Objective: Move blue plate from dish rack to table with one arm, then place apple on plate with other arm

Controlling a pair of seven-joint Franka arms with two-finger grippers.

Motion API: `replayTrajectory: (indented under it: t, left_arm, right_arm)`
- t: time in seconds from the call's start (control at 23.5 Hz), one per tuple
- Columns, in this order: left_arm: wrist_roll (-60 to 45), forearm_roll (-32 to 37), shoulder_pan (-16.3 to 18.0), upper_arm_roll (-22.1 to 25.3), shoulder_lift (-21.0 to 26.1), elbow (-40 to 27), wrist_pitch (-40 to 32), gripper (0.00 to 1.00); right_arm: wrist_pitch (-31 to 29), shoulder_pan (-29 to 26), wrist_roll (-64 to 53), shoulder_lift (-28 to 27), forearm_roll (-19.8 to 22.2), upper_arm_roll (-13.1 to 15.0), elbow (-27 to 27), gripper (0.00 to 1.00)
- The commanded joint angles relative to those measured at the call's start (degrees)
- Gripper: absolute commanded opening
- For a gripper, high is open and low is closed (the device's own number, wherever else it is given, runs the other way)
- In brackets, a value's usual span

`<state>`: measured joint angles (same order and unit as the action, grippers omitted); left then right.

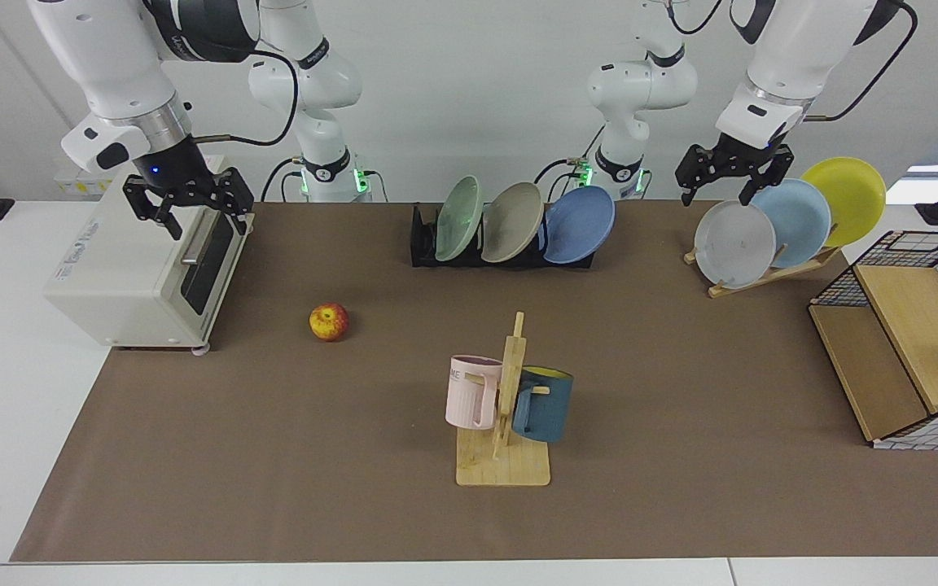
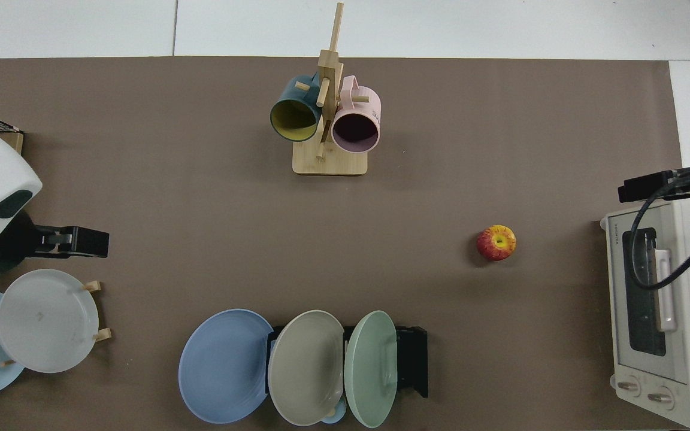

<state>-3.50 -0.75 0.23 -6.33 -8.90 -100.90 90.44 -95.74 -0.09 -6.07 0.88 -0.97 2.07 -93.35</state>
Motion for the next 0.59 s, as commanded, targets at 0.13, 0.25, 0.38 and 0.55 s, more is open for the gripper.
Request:
replayTrajectory:
  t: [0.13, 0.25, 0.38, 0.55]
  left_arm:
    - [-2.0, 7.3, -2.1, -2.2, -3.5, -4.4, -0.1, 1.0]
    - [-4.9, 7.9, -2.9, -3.8, -5.9, -7.2, 0.8, 1.0]
    - [-6.4, 8.7, -3.2, -6.2, -10.9, -13.8, 3.8, 1.0]
    - [-7.8, 8.7, -3.3, -10.3, -19.6, -25.0, 8.6, 1.0]
  right_arm:
    - [-0.4, 0.1, 1.2, -0.4, -0.4, -0.1, 0.7, 1.0]
    - [-0.2, 0.1, 1.2, -0.4, -0.4, 0.0, 0.7, 1.0]
    - [0.6, 0.2, 1.1, -0.2, -0.4, -0.1, 0.3, 1.0]
    - [0.4, 0.2, 1.1, -0.1, -0.4, -0.1, 0.2, 1.0]
